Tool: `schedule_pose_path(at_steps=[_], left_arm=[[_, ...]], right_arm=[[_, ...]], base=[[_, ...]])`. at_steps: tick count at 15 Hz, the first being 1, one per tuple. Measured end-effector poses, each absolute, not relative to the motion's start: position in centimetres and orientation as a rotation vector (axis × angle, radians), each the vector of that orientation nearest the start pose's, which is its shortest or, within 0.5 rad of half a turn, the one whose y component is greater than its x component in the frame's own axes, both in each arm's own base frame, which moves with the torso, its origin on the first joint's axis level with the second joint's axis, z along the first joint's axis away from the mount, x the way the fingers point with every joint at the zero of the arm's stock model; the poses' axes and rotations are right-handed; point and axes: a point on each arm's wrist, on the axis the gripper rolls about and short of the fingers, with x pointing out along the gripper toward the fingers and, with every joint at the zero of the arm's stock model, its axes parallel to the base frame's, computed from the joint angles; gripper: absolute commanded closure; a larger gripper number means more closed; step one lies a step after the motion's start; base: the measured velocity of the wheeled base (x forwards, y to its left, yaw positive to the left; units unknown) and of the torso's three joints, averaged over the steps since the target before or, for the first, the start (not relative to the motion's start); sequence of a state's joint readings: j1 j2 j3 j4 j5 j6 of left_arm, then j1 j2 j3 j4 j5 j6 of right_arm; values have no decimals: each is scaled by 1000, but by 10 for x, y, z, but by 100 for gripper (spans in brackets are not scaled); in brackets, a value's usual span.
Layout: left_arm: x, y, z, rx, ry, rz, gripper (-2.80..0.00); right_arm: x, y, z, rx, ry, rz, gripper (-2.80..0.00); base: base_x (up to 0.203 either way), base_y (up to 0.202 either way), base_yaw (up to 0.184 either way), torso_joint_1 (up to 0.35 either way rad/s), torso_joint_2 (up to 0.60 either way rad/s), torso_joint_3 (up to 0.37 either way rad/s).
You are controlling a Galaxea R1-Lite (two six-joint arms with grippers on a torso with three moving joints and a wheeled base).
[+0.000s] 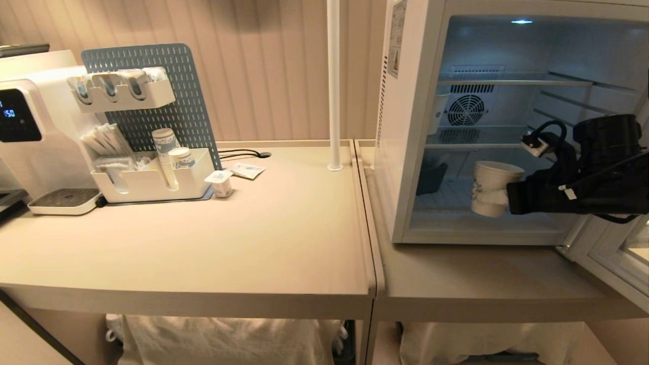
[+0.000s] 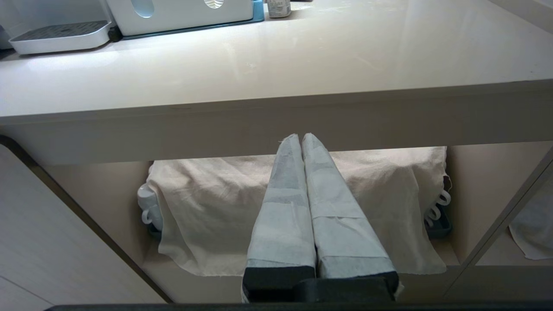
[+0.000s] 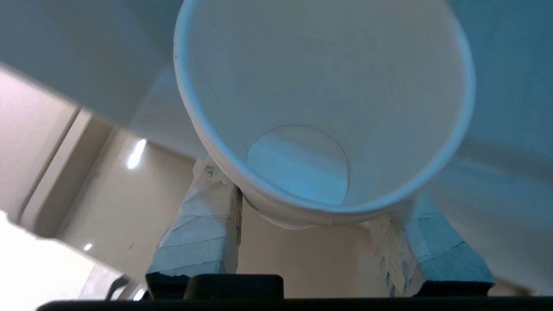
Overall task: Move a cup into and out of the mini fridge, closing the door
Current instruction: Put the paper cup in the freezer
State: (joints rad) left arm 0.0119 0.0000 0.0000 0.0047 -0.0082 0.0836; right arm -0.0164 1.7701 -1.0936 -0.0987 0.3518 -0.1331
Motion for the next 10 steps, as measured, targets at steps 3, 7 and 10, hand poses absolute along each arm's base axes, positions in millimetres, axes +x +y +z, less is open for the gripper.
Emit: schedule_pose_path(at_steps=[3,7,10], left_arm=[[-23,0,75,84,5,3,0],[-23,0,75,84,5,3,0],[-23,0,75,84,5,3,0]], right_arm=[[330,2,187,-46,483,336,0],[333,3,185,-56,436,333,0],[339,3,180,-61,405,332,0]], base=[[0,0,0,0,0,0],[0,0,0,0,0,0],[0,0,0,0,0,0]])
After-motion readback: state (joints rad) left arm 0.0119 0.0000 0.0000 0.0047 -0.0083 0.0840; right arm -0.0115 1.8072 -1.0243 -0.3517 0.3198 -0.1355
